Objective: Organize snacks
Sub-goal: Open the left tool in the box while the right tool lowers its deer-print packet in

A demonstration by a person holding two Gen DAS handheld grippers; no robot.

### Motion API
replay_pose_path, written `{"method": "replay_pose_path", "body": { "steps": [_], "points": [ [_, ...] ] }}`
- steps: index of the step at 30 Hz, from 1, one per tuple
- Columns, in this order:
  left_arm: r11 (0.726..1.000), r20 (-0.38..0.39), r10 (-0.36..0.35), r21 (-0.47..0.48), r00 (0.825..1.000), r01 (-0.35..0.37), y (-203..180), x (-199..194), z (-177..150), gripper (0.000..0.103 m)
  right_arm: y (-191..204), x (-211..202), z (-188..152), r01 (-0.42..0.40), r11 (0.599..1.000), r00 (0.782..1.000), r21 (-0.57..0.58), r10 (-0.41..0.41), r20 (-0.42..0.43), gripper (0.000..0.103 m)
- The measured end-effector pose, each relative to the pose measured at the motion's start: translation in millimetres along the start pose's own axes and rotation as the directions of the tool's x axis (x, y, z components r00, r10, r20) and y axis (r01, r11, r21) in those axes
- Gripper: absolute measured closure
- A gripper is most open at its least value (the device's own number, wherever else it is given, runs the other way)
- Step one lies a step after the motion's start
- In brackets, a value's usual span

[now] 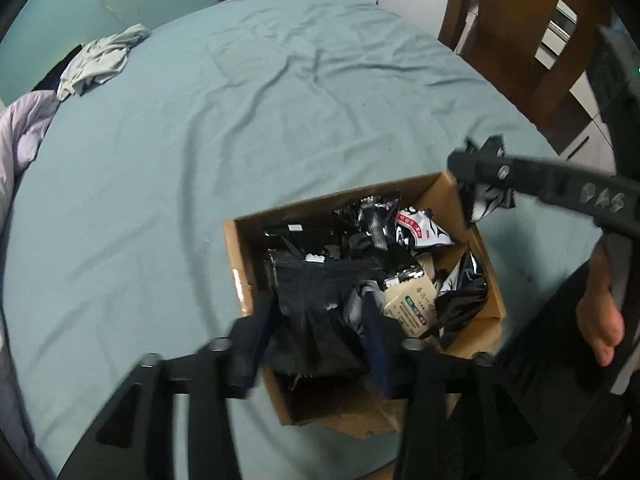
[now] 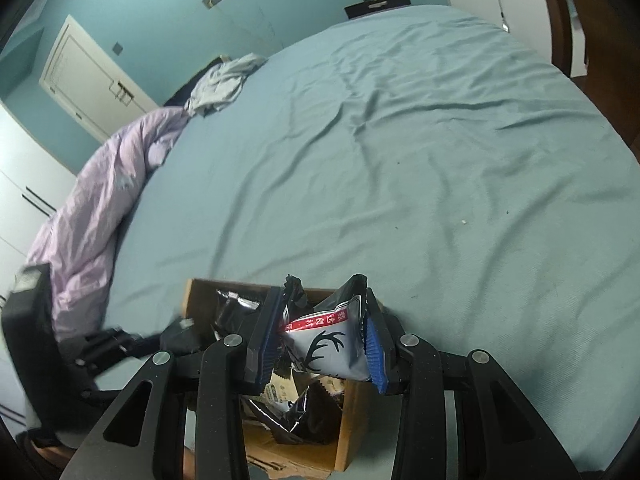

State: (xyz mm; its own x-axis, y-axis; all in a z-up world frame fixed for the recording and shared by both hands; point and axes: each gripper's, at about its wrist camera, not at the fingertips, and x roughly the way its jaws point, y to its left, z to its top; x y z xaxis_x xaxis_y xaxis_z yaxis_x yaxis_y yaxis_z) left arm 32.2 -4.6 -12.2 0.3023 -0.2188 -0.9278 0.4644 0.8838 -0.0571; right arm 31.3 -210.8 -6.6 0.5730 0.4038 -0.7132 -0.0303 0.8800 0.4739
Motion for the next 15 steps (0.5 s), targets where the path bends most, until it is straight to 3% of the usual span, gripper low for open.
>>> {"method": "replay_pose_path", "body": {
  "steps": [2, 3, 7, 15],
  "points": [
    [0.999, 0.064, 0.009, -0.031, 0.998, -0.007, 8, -16, 0, 0.021, 3, 1, 1, 0.008, 1.000, 1.000, -0.014, -0.008, -0.007, 0.067],
    [0.999, 0.089, 0.018, -0.046, 0.996, -0.014, 10, -21, 0, 0.018, 6, 2, 1, 0.005, 1.000, 1.000, -0.020, -0.006, -0.005, 0.067],
    [0.995, 0.117, 0.061, -0.089, 0.991, -0.051, 22, -32, -1, 0.018, 17, 2, 0, -0.005, 0.998, 1.000, -0.066, 0.005, 0.005, 0.067],
    [0.979, 0.069, 0.174, -0.116, 0.982, -0.166, 38, -21, -2, 0.018, 55, 9, -18, -0.032, 0.967, 0.999, -0.252, 0.030, -0.010, 0.067]
  ]
}}
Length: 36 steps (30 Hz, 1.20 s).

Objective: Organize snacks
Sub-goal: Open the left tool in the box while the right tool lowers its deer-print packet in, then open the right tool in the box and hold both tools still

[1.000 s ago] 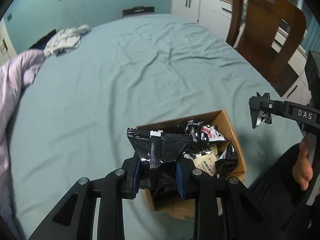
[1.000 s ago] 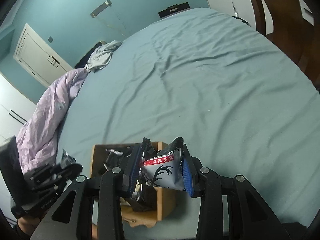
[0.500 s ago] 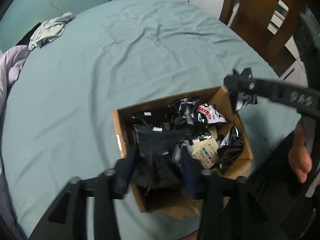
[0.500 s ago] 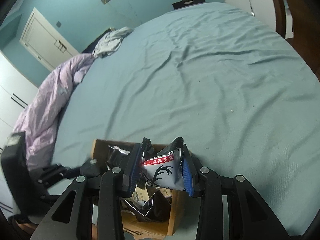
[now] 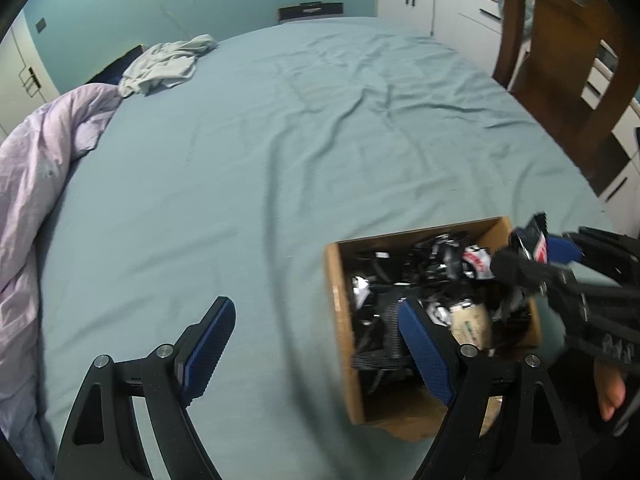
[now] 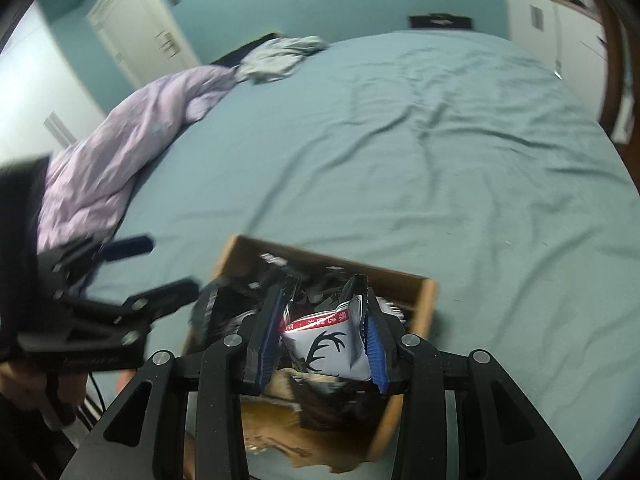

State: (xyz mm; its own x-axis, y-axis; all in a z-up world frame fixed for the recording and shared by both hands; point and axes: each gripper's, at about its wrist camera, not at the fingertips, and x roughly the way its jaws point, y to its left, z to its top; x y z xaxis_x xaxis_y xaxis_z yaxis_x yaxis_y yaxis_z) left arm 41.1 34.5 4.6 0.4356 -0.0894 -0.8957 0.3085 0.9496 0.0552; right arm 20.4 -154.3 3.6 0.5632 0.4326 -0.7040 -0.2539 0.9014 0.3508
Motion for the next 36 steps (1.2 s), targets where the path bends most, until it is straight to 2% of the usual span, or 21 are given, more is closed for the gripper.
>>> {"method": "replay_pose_path", "body": {
  "steps": [4, 7, 10, 13, 15, 17, 19, 22, 25, 28, 36],
  "points": [
    [1.000, -0.018, 0.020, -0.015, 1.000, -0.021, 6, 6, 1, 0.018, 17, 10, -5, -0.019, 0.996, 0.999, -0.090, 0.016, -0.035, 0.063],
    [0.999, -0.024, 0.031, -0.023, 0.999, -0.032, 8, 8, 0, 0.018, 22, 15, -8, 0.008, 0.992, 0.998, -0.125, -0.015, -0.053, 0.054],
    [0.999, -0.023, 0.031, -0.024, 0.999, -0.031, 8, 8, 0, 0.018, 18, 12, -5, -0.015, 0.997, 0.999, -0.080, 0.012, -0.040, 0.040],
    [0.999, -0.015, 0.034, -0.018, 0.999, -0.035, 7, 7, 0, 0.018, 1, -3, -1, -0.036, 0.999, 0.999, 0.029, 0.035, 0.003, 0.028],
    [0.999, -0.014, 0.033, -0.015, 0.999, -0.034, 6, 7, -1, 0.018, -7, -12, 0, 0.006, 0.998, 1.000, 0.068, -0.007, 0.014, 0.027],
    [0.999, -0.013, 0.033, -0.011, 0.999, -0.033, 5, 7, -1, 0.018, -13, -24, 1, 0.091, 0.993, 0.995, 0.072, -0.093, 0.024, 0.027],
    [0.999, -0.013, 0.036, -0.002, 0.999, -0.036, 2, 6, -1, 0.018, -12, -33, 3, 0.214, 0.977, 0.976, 0.010, -0.214, 0.024, 0.026],
    [0.999, -0.010, 0.047, 0.012, 0.999, -0.047, -2, 6, -1, 0.018, -11, -35, -1, 0.345, 0.935, 0.938, -0.087, -0.346, 0.006, 0.026],
    [0.998, -0.012, 0.052, 0.020, 0.999, -0.052, -5, 6, -1, 0.018, -17, -31, -12, 0.355, 0.932, 0.934, -0.066, -0.357, -0.010, 0.026],
    [0.998, -0.015, 0.053, 0.021, 0.998, -0.053, -8, 6, -1, 0.017, -23, -21, -8, 0.304, 0.953, 0.951, -0.015, -0.304, -0.050, 0.026],
    [0.998, -0.019, 0.059, 0.021, 0.998, -0.059, -10, 9, 0, 0.015, -35, -9, 2, 0.284, 0.958, 0.953, -0.035, -0.286, -0.097, 0.026]
  ]
}}
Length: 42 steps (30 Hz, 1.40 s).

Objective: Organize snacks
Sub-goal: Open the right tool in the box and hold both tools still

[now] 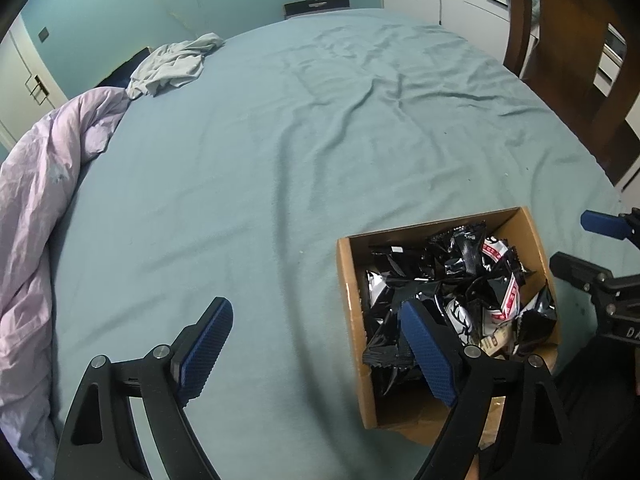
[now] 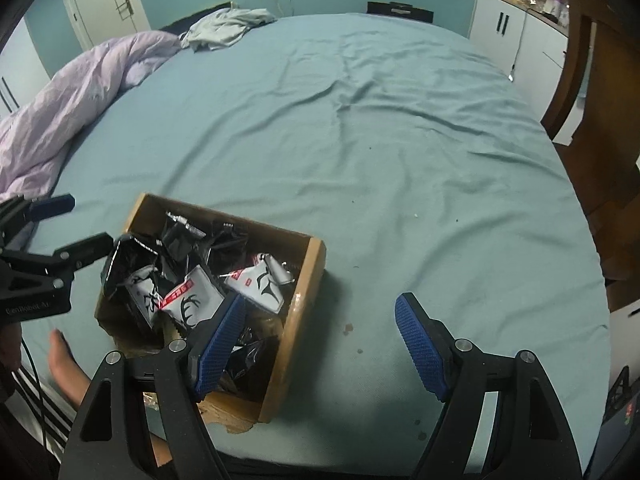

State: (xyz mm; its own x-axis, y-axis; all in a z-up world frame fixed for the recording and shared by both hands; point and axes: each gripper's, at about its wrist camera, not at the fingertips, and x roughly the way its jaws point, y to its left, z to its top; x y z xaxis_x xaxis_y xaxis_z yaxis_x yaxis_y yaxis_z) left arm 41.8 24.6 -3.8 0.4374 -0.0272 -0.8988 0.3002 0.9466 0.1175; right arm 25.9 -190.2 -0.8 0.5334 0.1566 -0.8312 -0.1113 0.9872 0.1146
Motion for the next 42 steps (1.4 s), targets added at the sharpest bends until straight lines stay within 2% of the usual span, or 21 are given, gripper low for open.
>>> {"method": "replay_pose_path", "body": {
  "steps": [42],
  "points": [
    [1.000, 0.001, 0.014, 0.012, 1.000, -0.014, 0.5, -0.9, -0.8, 0.014, 8.7, 2.8, -0.8, 0.030, 0.998, 1.000, -0.050, -0.030, 0.002, 0.026]
  ]
}}
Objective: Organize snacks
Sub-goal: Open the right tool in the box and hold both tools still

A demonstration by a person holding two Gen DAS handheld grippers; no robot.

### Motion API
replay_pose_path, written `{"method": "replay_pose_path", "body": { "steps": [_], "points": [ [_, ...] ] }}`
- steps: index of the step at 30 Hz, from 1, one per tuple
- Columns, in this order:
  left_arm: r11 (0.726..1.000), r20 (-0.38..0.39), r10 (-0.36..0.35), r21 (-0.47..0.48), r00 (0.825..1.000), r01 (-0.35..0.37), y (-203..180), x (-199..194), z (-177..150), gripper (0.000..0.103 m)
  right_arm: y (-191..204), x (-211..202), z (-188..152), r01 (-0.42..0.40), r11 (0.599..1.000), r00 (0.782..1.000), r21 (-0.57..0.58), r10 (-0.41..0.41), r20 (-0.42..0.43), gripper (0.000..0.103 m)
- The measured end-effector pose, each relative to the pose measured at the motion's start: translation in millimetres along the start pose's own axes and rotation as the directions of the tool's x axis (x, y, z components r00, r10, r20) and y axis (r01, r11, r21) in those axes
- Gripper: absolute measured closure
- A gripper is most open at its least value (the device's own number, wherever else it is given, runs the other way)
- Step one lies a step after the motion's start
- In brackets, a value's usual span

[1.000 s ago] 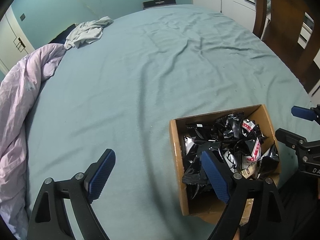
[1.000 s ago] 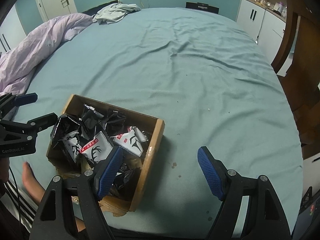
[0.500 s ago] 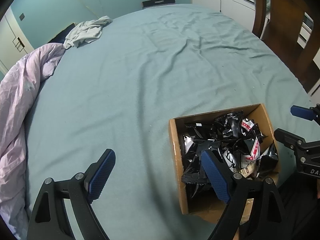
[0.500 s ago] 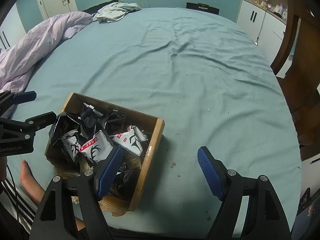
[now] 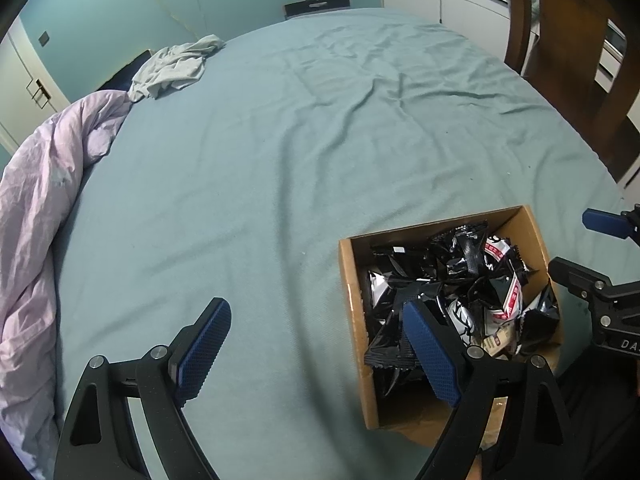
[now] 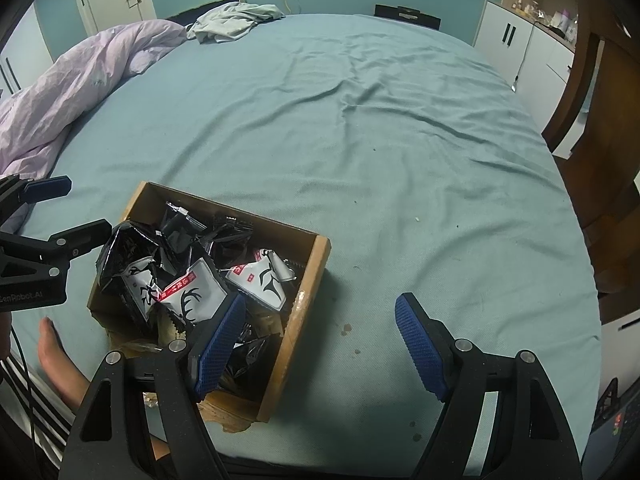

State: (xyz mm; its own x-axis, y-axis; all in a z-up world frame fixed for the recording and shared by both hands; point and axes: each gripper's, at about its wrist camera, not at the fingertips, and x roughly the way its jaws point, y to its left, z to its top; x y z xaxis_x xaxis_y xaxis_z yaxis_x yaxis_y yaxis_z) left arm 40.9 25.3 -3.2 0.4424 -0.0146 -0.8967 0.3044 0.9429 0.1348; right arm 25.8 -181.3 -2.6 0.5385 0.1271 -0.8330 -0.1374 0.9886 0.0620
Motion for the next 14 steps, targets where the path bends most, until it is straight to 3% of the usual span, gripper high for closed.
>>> {"method": "replay_pose_path", "body": {
  "steps": [14],
  "points": [
    [0.999, 0.026, 0.027, 0.024, 0.999, -0.028, -3.6, -3.3, 0.1, 0.014, 0.8, 1.4, 0.3, 0.001, 1.000, 1.000, -0.009, -0.001, -0.003, 0.026]
  ]
}}
